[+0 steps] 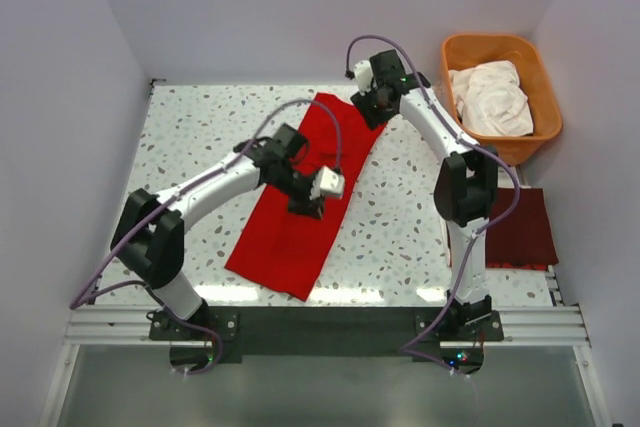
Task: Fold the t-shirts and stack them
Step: Fold the tshirt
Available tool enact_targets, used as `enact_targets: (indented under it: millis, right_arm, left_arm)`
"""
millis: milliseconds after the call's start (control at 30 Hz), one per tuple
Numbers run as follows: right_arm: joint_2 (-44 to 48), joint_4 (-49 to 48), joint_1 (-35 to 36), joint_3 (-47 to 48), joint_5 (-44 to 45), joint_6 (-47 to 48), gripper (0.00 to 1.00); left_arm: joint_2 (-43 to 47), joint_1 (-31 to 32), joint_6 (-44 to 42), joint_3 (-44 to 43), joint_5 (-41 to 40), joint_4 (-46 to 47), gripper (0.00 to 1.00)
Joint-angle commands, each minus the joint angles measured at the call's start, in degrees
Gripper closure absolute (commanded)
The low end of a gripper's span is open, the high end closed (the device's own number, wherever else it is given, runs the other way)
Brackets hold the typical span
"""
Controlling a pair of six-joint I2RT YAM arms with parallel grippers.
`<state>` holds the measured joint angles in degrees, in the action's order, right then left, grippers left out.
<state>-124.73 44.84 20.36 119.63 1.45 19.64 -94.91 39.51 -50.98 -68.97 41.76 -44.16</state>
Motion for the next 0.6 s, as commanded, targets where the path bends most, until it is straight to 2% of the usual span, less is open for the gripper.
enact_targets:
  millis: [0,67,167,333,433,467,567]
  right_arm:
    - [-0.78,9.39,0.73,-3.07,-10.66,-7.32,0.56]
    - [-1.04,8.77,1.17,-5.71,-15.67,-8.99,0.56]
    - [-4.02,8.51,1.17,-5.82,-16.40,-9.53,0.56]
    - [-8.86,8.51,1.17,-3.71,-15.26,-8.92,0.57]
    - [-12.90,8.77,1.17,-2.04,-9.82,-7.08,0.60]
    - [-14.04,9.12,1.17,-0.30,-5.37,-5.85,0.62]
    - [-19.75,10.00,1.00,5.67,0.11,-3.39,0.64]
  left_arm:
    - [0.17,-9.78,2.82,-7.23,10.71,-2.16,0.73]
    - [0.52,-13.82,7.10,-5.66,10.37,2.55,0.72]
    - [0.17,-17.95,11.59,-2.59,6.78,10.03,0.71]
    - [-2.47,-21.75,14.86,-0.82,0.70,14.10,0.71]
    - [-2.91,-24.03,15.30,0.76,0.52,14.80,0.71]
    - [-2.65,-24.73,15.38,1.38,0.87,14.81,0.71]
    - [-1.34,-25.44,16.08,2.87,1.13,15.68,0.71]
